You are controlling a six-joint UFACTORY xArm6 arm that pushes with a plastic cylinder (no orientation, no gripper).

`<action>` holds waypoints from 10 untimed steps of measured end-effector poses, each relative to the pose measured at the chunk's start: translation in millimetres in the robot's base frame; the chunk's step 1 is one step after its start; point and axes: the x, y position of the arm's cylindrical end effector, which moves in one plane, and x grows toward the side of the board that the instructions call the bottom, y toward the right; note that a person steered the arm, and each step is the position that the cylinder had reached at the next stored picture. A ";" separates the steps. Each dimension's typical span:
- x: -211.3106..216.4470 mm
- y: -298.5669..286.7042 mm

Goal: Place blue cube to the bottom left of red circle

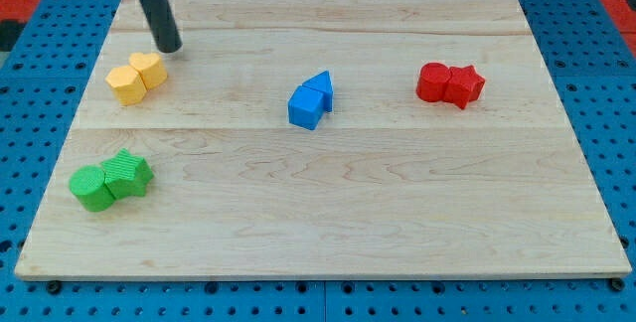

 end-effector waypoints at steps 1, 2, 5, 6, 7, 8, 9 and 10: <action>0.0 42.1; -0.1 71.9; -1.2 137.4; -1.4 137.4; -1.4 114.6; 19.9 103.9; 55.9 115.2; 67.6 131.4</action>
